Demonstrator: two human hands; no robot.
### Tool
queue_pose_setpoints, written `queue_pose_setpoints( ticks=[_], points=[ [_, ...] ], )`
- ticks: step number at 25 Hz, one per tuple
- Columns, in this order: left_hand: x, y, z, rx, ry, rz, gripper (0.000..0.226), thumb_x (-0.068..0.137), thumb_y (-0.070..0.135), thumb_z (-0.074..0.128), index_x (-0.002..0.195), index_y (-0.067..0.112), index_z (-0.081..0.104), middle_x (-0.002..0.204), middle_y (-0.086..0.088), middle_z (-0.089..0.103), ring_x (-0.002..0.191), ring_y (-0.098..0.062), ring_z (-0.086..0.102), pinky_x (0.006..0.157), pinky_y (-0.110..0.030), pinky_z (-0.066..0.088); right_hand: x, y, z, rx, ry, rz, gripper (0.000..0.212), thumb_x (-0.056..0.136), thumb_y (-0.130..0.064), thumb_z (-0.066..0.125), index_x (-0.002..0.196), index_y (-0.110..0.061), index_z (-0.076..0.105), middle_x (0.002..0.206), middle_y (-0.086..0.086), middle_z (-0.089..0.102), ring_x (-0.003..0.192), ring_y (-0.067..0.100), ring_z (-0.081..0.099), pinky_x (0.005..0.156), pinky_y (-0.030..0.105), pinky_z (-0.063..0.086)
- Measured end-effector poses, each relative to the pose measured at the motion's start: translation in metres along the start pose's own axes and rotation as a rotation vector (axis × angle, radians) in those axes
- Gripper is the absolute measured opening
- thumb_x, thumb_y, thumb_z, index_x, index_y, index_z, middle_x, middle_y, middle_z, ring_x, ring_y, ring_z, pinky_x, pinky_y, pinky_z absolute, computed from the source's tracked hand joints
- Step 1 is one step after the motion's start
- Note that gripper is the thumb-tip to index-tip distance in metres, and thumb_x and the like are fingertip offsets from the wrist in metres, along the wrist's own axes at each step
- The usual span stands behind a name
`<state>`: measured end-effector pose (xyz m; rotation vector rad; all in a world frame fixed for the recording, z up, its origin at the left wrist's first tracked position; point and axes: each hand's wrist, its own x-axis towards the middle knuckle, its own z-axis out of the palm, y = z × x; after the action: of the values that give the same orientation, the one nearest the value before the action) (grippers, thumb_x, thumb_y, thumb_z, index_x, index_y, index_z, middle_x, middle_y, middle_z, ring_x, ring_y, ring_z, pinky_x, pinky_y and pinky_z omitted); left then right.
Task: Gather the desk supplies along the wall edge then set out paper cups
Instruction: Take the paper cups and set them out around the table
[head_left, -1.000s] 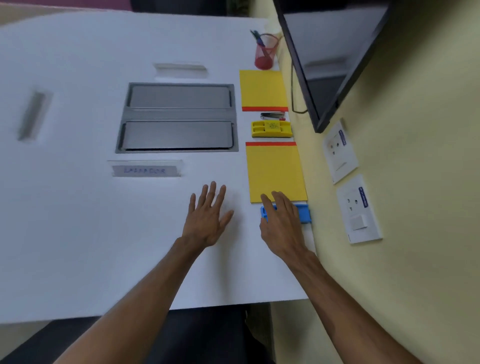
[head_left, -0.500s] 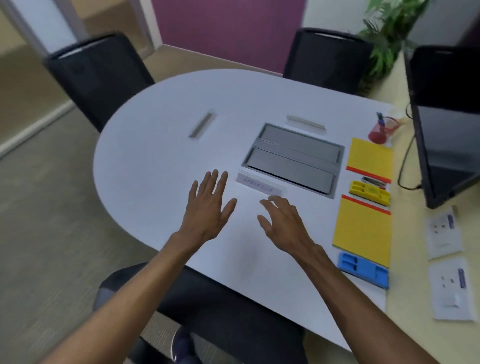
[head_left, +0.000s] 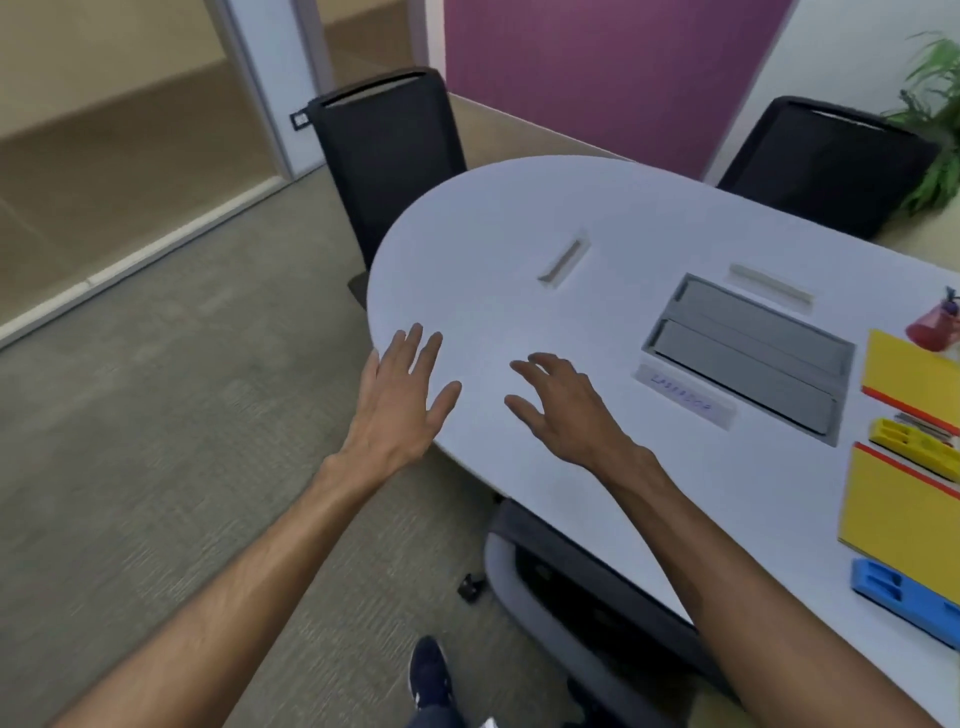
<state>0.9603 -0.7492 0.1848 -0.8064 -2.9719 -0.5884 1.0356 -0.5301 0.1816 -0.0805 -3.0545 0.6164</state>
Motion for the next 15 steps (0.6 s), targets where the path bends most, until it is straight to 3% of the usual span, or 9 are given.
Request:
queue_pose_setpoints(
  ticks=[5,11,15],
  points=[
    [-0.027,-0.1,-0.049,0.031,0.04,-0.075,0.061,0.102,0.053,0.033,0.158,0.036,0.014,0.167,-0.007,0.009,0.154,-0.024,0.003,0.124,-0.05,0.006,0.062,-0.107,0.028,-0.015,-0.069,-0.119,0.054,0.101,-0.045,0.045,0.149,-0.02,0.04,0.154,0.012,0.038,0.14,0.029,0.036,0.11,0.045,0.033],
    [-0.033,-0.166,-0.073,0.049,0.064,-0.212,0.066,0.1,0.056,0.034,0.158,0.035,0.011,0.168,-0.005,0.005,0.155,-0.022,0.0,0.124,-0.051,0.007,0.12,-0.175,0.052,-0.045,-0.111,-0.262,0.054,0.1,-0.044,0.048,0.147,-0.018,0.041,0.151,0.013,0.041,0.137,0.032,0.04,0.108,0.044,0.037],
    [-0.023,-0.231,-0.094,0.057,0.102,-0.308,0.067,0.099,0.057,0.034,0.158,0.035,0.01,0.168,-0.004,0.005,0.155,-0.022,0.0,0.124,-0.051,0.006,0.181,-0.229,0.076,-0.076,-0.155,-0.374,0.059,0.101,-0.045,0.046,0.151,-0.018,0.035,0.156,0.014,0.035,0.144,0.029,0.032,0.113,0.044,0.034]
  ],
)
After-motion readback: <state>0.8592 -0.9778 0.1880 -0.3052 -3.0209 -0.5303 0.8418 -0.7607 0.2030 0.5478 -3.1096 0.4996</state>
